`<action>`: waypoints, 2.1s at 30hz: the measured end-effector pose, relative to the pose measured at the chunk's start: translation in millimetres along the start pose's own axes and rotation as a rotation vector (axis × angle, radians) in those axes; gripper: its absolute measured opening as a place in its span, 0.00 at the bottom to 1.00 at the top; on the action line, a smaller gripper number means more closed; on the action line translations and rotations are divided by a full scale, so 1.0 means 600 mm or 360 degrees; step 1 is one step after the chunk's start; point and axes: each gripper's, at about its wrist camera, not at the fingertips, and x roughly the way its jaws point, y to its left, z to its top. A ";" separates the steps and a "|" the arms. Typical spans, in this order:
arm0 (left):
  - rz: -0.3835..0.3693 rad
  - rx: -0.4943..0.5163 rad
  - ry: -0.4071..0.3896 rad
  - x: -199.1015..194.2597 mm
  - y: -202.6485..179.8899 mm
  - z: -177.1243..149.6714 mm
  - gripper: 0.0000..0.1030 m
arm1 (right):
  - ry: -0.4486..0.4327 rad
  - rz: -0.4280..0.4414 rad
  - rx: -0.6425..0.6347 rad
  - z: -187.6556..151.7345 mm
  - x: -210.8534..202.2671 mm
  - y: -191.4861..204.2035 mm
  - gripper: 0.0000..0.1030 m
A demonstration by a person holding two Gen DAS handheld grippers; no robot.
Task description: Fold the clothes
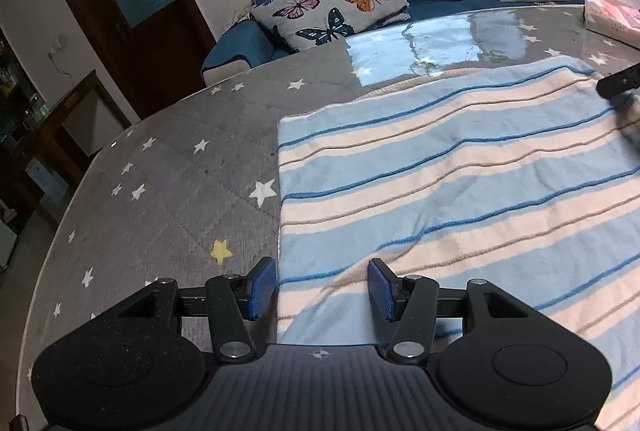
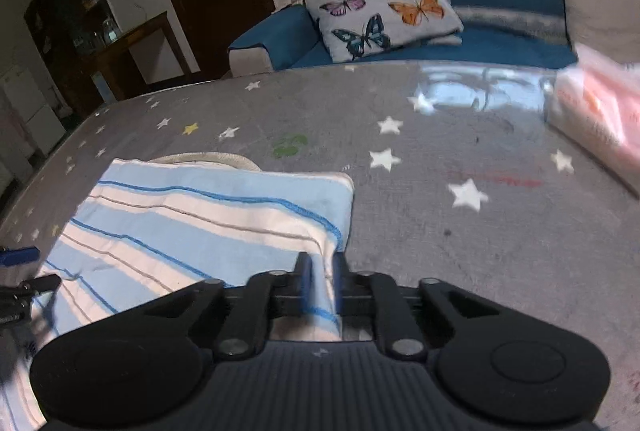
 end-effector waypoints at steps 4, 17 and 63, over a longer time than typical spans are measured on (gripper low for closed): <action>-0.0002 -0.0007 0.0000 0.006 -0.001 0.003 0.54 | -0.0069 -0.0119 -0.0168 0.002 -0.012 0.038 0.05; -0.0005 -0.0017 -0.0010 0.006 0.000 0.000 0.57 | -0.0075 -0.0087 -0.0950 -0.113 -0.019 0.224 0.15; 0.0030 -0.0327 0.0000 0.149 0.082 0.140 0.59 | -0.0112 -0.0356 0.0117 0.025 -0.013 -0.095 0.22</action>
